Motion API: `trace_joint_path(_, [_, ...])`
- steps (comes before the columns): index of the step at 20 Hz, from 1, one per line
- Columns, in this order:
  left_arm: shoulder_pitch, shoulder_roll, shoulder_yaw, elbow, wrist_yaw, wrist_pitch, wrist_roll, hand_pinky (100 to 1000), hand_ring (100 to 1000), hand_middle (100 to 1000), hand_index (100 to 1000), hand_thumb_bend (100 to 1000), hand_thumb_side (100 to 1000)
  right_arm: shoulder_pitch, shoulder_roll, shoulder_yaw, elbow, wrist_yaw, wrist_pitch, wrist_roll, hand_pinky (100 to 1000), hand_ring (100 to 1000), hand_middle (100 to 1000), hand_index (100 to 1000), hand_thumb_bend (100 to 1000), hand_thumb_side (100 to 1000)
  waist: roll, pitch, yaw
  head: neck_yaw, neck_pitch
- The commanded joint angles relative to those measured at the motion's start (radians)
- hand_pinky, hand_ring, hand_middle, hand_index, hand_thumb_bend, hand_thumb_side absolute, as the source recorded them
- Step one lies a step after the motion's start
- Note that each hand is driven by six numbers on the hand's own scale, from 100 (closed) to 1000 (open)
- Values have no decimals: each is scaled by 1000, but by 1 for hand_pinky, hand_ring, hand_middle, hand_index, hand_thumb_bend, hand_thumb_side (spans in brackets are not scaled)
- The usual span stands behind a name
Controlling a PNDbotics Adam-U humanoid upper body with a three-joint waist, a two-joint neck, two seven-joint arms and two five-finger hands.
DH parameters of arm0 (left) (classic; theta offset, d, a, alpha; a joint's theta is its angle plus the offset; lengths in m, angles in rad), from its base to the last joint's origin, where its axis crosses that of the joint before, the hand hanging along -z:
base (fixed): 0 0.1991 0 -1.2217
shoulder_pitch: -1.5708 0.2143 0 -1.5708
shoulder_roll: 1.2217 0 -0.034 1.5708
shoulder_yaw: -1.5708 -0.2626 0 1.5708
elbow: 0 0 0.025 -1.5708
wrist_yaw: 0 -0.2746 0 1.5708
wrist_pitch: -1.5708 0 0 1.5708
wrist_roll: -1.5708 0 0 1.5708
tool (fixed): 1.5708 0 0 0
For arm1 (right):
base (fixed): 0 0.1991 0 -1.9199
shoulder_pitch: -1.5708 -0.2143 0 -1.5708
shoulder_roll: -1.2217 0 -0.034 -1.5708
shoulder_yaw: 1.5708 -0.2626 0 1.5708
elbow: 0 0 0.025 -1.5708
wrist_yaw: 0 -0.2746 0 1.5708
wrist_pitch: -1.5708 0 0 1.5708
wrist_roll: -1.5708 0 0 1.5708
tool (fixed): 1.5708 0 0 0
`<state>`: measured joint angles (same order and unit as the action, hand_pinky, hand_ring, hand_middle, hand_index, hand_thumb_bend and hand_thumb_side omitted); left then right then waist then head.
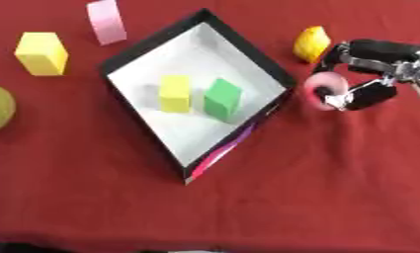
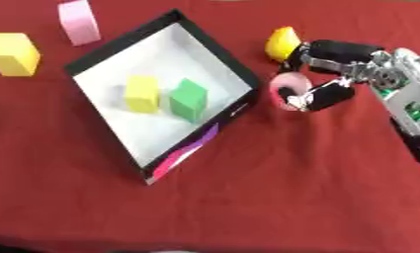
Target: Pick up objects on the table and place them in the box.
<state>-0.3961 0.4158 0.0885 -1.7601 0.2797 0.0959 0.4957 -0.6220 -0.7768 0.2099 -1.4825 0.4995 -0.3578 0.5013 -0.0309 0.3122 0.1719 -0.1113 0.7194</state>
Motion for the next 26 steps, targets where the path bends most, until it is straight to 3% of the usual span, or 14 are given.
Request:
trace_joint_path(1, [-14,22,7,-14,-6,-2,5,687,828,744,727,158,735,-19,-45,-21,-43,-15,4,-23,709,559,414,658,100,418,1,-28,1,1,-5])
trace_joint_path(8, [-15,20,20,-23,-16,-6,22,689,831,748,731,171,722,-54,-66,-28,-104,-80,24,-43,706,553,409,657,100,379,-2,-33,5,-2,-5])
trace_joint_path(15, [-22,2,67,-63,-45,-21,97,694,833,753,736,203,704,-161,-77,-14,-172,-178,54,-65,700,549,405,654,100,365,-10,-44,28,-14,1])
trace_joint_path(23, [-46,-42,133,-151,-90,-37,157,706,830,752,741,232,664,-309,-14,44,-180,-219,68,-35,692,542,400,646,100,372,-16,-42,73,-44,-2])
trace_joint_path(26, [-60,-62,157,-190,-126,-21,148,707,829,749,741,234,658,-350,19,57,-161,-220,75,-26,692,537,395,642,100,322,-19,-36,96,-66,-8])
